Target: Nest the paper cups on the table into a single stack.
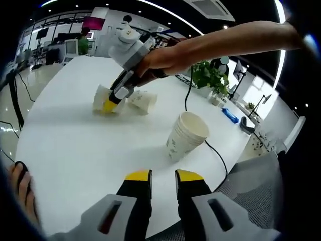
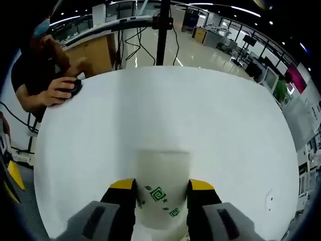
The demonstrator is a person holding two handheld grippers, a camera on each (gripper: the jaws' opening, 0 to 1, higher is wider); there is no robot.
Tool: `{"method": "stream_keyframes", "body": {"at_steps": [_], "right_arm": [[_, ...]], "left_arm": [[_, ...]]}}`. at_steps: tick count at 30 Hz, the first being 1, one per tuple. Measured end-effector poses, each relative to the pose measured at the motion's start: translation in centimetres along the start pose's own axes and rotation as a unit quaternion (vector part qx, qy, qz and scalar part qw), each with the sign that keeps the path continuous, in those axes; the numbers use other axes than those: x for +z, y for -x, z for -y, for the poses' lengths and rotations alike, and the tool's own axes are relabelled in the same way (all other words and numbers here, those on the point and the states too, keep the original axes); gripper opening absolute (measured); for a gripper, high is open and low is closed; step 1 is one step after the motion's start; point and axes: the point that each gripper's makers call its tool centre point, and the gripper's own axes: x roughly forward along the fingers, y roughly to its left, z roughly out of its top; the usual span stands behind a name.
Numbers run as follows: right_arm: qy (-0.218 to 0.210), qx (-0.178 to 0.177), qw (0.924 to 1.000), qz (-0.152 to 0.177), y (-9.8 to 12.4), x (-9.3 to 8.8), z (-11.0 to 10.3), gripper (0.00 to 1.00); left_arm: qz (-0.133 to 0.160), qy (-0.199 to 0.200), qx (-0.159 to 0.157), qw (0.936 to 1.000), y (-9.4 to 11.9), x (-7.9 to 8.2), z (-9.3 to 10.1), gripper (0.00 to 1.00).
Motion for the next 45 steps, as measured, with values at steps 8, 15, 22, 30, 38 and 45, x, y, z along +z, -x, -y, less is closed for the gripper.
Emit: {"method": "stream_keyframes", "body": {"at_steps": [8, 15, 22, 30, 38, 45], "right_arm": [[-0.011, 0.007, 0.9996, 0.027, 1.4, 0.2, 0.5, 0.37], [-0.025, -0.005, 0.9987, 0.045, 2.9, 0.5, 2.6, 0.37], [-0.005, -0.015, 0.9984, 0.055, 5.4, 0.7, 2.7, 0.37], [0.028, -0.02, 0.9974, 0.063, 6.8, 0.9, 2.5, 0.37], [0.059, -0.021, 0.9955, 0.071, 9.3, 0.2, -0.4, 0.37], [0.086, -0.027, 0.993, 0.076, 11.5, -0.3, -2.0, 0.38]], "left_arm": [[0.0, -0.007, -0.003, 1.0, -0.3, 0.3, 0.2, 0.17], [0.004, -0.012, 0.0, 0.9999, -0.4, 1.0, -0.1, 0.18], [0.018, -0.012, 0.005, 0.9998, -1.0, 2.6, -1.3, 0.18], [0.046, -0.029, 0.023, 0.9983, -1.5, 6.7, -3.8, 0.19], [0.075, -0.052, 0.036, 0.9951, -2.1, 11.8, -4.7, 0.21], [0.094, -0.059, 0.028, 0.9935, -3.4, 14.4, -4.7, 0.22]]}}
